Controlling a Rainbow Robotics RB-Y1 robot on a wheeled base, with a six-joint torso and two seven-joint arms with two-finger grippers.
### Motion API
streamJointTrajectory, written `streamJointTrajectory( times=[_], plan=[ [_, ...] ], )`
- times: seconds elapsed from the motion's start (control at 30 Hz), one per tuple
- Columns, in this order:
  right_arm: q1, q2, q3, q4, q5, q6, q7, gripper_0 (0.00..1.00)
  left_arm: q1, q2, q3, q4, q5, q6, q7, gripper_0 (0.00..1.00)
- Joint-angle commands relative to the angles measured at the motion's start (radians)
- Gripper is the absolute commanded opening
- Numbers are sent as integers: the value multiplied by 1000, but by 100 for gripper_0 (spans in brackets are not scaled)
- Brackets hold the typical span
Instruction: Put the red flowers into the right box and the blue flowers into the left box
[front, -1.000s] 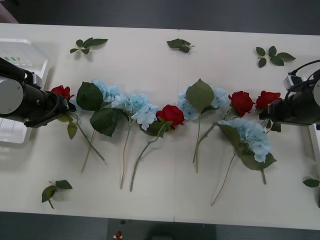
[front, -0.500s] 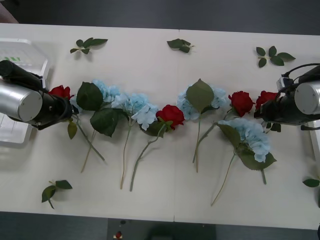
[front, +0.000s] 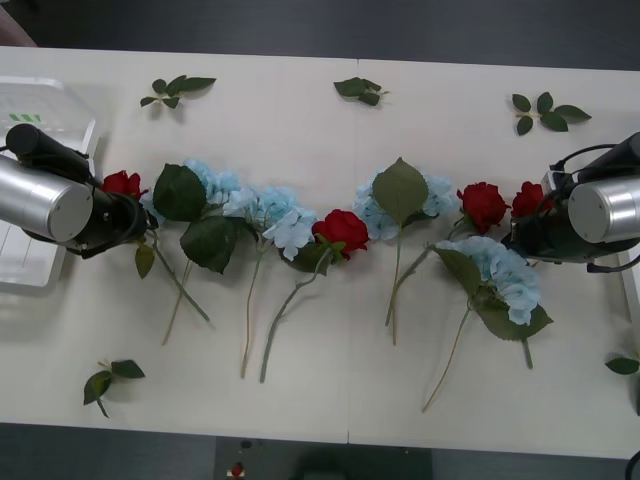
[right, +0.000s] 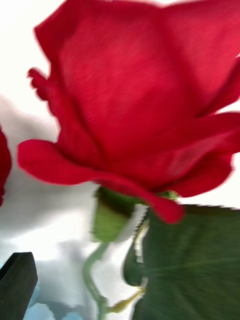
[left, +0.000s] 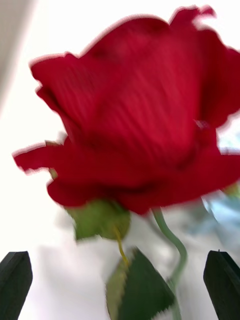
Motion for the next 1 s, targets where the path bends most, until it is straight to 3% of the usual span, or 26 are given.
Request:
streamJointTrajectory(
  times=[0.03, 0.4, 0.53, 0.7, 0.77, 0.8, 0.83, 0.87, 1.0],
  plan=[
    [-12, 16, -12, 6, 11, -24, -26, 100, -77, 18, -59, 65, -2, -69, 17, 100],
    [-12, 22, 6, 47, 11, -81, -26, 100, -77, 18, -70, 84, 12, -90, 17, 100],
    [-12, 22, 14, 53, 11, -87, -27, 100, -77, 18, -78, 88, 18, -89, 18, 81],
    [-12, 22, 14, 53, 14, -87, -27, 100, -76, 18, -92, 94, 18, -89, 18, 75],
    [-12, 24, 14, 53, 14, -87, -27, 83, -76, 18, -98, 96, 18, -89, 18, 73],
    [-12, 24, 17, 53, 14, -87, -27, 58, -76, 18, -101, 97, 17, -89, 18, 73],
    [-12, 24, 20, 53, 16, -87, -29, 25, -76, 18, -102, 101, 17, -89, 18, 73],
    [-12, 24, 22, 53, 17, -89, -30, 4, -77, 18, -104, 104, 17, -90, 18, 73],
    [-11, 24, 23, 53, 17, -89, -37, 0, -77, 18, -115, 108, 17, -89, 18, 73]
  ],
)
